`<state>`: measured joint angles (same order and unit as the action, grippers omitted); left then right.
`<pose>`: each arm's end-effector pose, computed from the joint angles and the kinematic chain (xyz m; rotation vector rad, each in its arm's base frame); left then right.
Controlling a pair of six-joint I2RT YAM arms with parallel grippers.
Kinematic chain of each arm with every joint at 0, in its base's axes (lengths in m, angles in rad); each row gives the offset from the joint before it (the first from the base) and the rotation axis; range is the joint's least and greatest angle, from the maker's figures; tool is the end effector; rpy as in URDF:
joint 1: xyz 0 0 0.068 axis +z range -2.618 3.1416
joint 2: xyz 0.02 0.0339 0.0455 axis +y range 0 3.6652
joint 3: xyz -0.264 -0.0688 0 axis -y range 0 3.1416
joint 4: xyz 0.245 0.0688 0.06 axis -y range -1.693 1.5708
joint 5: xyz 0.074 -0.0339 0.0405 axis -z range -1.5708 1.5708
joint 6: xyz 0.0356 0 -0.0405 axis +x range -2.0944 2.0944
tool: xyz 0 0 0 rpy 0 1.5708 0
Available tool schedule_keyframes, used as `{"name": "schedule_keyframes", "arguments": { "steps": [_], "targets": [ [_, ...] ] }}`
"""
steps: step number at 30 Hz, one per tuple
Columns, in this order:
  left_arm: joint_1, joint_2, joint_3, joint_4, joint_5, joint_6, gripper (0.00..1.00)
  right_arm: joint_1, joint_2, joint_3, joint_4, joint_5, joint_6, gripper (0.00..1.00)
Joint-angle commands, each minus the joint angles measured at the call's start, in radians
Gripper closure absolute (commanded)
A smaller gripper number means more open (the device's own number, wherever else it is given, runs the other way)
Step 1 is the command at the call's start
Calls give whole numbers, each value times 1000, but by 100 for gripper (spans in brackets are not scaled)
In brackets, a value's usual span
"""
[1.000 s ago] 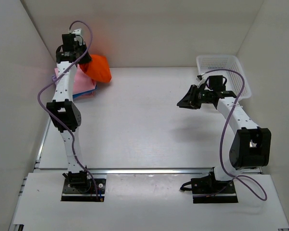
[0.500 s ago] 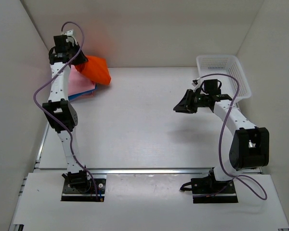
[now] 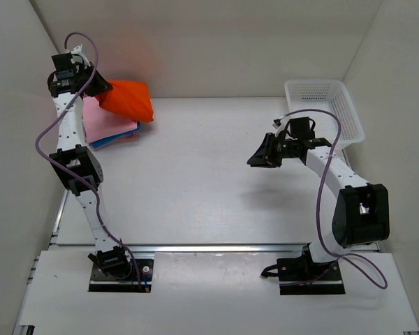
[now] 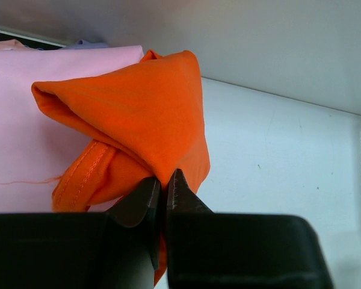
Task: Fold and stack the t-shirts
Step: Put the neatly folded tshirt into the corner of the board with the left arm
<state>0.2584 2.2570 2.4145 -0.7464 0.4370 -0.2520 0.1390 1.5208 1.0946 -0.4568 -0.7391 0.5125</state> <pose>0.4952 0.1153 0.3564 -0.2914 2.1132 -0.4667 0.3120 0.0679 0.2530 0.1218 2.4892 1.1888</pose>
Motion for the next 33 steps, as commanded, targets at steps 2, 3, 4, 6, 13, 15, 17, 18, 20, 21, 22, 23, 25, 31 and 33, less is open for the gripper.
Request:
{"name": "schedule_keyframes", "arguments": {
  "steps": [2, 3, 4, 6, 13, 15, 17, 18, 20, 21, 22, 23, 25, 31, 33],
  "targets": [
    [35, -108, 29, 42, 65, -7, 100, 30, 4, 2, 14, -2, 4, 81],
    [51, -106, 29, 44, 65, -10, 100, 40, 10, 8, 13, -3, 6, 81],
    [59, -108, 29, 47, 62, -12, 100, 50, 7, 4, 13, 3, 7, 81],
    [79, -108, 20, 45, 66, -12, 100, 51, 12, 8, 12, 3, 9, 81],
    [120, -56, 24, 55, 69, -36, 100, 79, 35, 21, 10, 12, 27, 81],
    [128, -33, 24, 59, 59, -35, 100, 82, 35, 21, 9, 9, 21, 81],
    [136, -13, 40, 47, 28, -38, 100, 83, 36, 19, 7, 14, 20, 81],
    [136, -8, 38, 41, 22, -35, 100, 89, 38, 19, 1, 17, 17, 81],
    [133, -10, 58, 22, -65, -35, 31, 89, 41, 14, -5, 36, 14, 81],
    [128, -16, 57, 9, -101, -36, 2, 88, 35, 17, -17, 52, 8, 81],
    [130, -39, 32, 7, -177, -35, 1, 85, 33, 11, -22, 56, 1, 81],
    [128, -65, 6, 8, -246, -27, 2, 85, 29, 2, -29, 63, 0, 81],
    [117, -124, -75, 45, -310, -32, 1, 79, 16, -22, -28, 78, -6, 81],
    [81, -301, -300, 99, -227, -61, 1, 70, -46, -88, -45, 135, -29, 80],
    [24, -367, -370, 79, -166, -47, 1, 68, -69, -119, -48, 144, -34, 80]
  ]
}}
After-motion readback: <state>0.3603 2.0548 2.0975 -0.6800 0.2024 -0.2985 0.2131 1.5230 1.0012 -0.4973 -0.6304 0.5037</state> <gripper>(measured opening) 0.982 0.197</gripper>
